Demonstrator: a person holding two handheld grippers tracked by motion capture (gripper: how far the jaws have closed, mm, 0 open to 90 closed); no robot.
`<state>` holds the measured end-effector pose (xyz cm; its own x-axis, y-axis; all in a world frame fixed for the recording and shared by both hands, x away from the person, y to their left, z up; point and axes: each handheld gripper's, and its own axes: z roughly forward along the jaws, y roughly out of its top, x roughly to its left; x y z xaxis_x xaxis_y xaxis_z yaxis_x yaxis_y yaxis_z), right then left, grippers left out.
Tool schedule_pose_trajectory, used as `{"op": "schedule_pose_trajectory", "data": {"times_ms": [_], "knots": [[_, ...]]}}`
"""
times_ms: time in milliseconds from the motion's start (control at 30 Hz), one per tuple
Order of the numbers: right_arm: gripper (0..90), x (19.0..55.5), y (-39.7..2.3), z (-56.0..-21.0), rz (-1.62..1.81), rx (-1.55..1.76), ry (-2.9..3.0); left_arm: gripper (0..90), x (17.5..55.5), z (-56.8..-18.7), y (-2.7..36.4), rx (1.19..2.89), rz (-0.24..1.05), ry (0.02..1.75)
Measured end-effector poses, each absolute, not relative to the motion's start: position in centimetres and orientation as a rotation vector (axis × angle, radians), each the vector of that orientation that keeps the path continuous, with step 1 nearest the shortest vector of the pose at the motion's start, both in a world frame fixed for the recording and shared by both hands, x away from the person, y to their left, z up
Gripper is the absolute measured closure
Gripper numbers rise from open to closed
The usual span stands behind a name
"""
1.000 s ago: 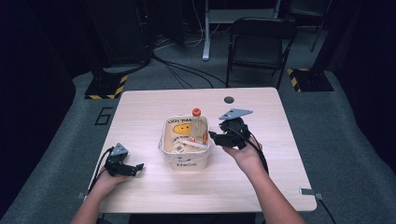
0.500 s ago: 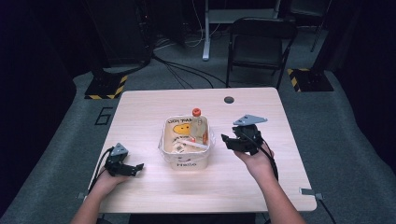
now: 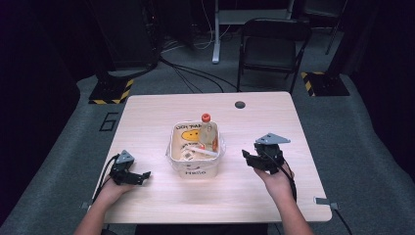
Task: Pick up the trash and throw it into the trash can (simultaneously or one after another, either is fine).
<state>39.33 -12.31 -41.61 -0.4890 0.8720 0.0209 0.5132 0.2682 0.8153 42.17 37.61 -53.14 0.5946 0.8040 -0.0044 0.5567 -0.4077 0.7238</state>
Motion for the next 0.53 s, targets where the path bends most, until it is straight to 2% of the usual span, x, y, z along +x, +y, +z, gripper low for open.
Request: {"op": "schedule_pose_trajectory", "data": {"times_ms": [400, 533], "knots": [[42.7, 38.8, -15.2, -45.7, 1.077, 1.397, 2.057, 1.4, 42.2, -53.1, 37.6, 2.122, 0.454, 1.073], [39.1, 38.8, -15.9, -47.3, 1.033, 1.453, 2.05, 1.4, 42.2, -53.1, 37.6, 2.123, 0.454, 1.073]]}}
